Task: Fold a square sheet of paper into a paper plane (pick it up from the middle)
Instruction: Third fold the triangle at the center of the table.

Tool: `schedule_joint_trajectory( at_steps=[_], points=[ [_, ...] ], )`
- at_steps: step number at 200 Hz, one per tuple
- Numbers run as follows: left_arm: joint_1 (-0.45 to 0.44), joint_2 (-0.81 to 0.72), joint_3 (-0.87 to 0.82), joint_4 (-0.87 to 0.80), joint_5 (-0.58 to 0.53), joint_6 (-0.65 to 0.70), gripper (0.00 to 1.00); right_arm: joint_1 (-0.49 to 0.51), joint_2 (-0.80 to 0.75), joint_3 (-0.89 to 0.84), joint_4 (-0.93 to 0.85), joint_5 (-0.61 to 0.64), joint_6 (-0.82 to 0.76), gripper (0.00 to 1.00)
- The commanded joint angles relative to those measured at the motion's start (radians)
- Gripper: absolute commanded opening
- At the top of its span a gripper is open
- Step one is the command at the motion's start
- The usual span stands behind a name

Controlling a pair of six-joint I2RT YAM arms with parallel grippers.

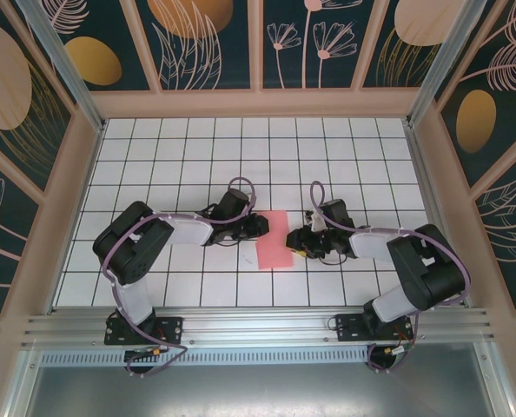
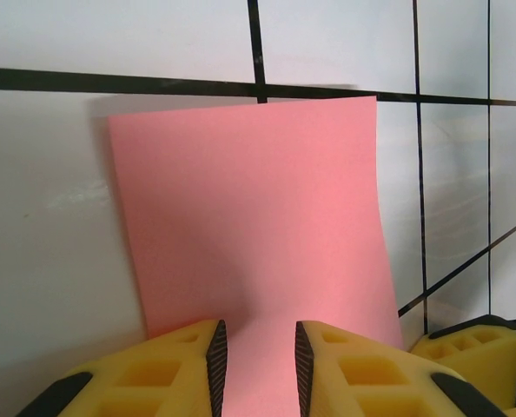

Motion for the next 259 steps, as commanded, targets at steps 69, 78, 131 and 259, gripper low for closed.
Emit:
schedule_joint_trajectory(
  at_steps=[69,78,131,259],
  points=[
    [-0.006,-0.042,0.018,-0.043,-0.001,0.062,0.31,0.000,0.010,0.017,0.079,-0.032,0.062,0.03],
    [-0.010,-0.067,0.013,-0.054,-0.020,0.069,0.32,0.000,0.008,0.012,0.085,-0.025,0.080,0.02],
    [-0.147,-0.291,0.008,-0.257,-0.291,0.197,0.43,0.008,-0.035,-0.021,0.147,0.023,0.250,0.00],
    [-0.583,-0.132,0.118,-0.433,-0.854,0.399,0.62,0.035,-0.049,-0.010,0.146,0.087,0.380,0.00]
  ],
)
